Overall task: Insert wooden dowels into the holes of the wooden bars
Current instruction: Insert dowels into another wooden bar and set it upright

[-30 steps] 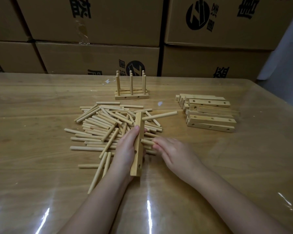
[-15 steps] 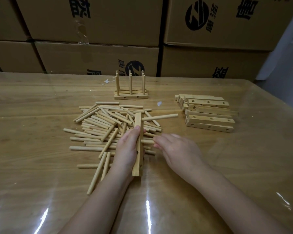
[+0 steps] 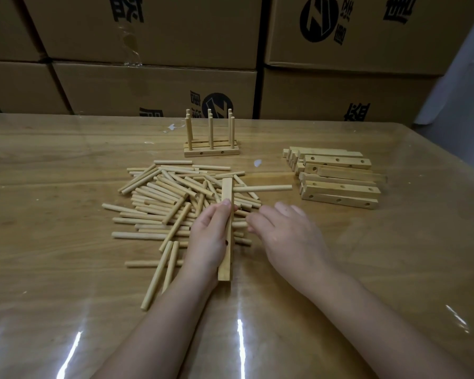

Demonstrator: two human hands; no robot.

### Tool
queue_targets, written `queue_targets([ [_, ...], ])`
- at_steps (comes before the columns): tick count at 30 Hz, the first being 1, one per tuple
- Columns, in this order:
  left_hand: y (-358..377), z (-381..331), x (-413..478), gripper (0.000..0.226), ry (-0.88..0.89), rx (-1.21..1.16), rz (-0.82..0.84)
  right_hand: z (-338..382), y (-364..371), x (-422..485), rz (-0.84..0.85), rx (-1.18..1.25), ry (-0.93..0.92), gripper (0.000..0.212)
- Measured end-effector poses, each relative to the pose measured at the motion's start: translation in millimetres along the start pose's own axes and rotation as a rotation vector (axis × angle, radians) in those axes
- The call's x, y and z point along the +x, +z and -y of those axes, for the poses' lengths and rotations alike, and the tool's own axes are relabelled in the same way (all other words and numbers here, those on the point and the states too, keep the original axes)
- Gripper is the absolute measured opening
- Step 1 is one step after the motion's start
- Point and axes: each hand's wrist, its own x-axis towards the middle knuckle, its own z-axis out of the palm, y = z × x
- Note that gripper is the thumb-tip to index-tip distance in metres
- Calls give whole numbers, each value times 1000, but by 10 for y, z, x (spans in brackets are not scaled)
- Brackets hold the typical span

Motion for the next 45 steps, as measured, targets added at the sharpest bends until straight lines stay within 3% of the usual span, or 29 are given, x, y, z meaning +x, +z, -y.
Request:
queue_targets([
  [14, -16, 42, -10, 25, 34, 53, 59, -13, -15, -37, 120, 102, 44, 4],
  [21, -9, 2, -36, 20, 87, 123, 100, -70, -33, -83, 150, 215, 48, 14],
  [25, -8, -4, -41, 22, 70, 112, 79, -75, 18, -89, 71, 79, -7, 29],
  [28, -12, 10, -46, 25, 58, 88, 69, -151, 35, -114, -82, 60, -31, 34],
  [33, -1, 15, -41, 29, 46, 124, 67, -332, 28, -105, -310, 370, 336, 37],
  [35, 0, 18, -41, 29, 43, 122, 74, -417, 8, -92, -275, 556, 471, 37],
  [38, -4, 21, -43, 24, 71, 119, 85, -517, -13, -90, -154, 671, 490, 38],
  [45, 5, 72, -29, 19, 94, 143, 158, -513, -40, -78, 29, 390, 242, 26],
])
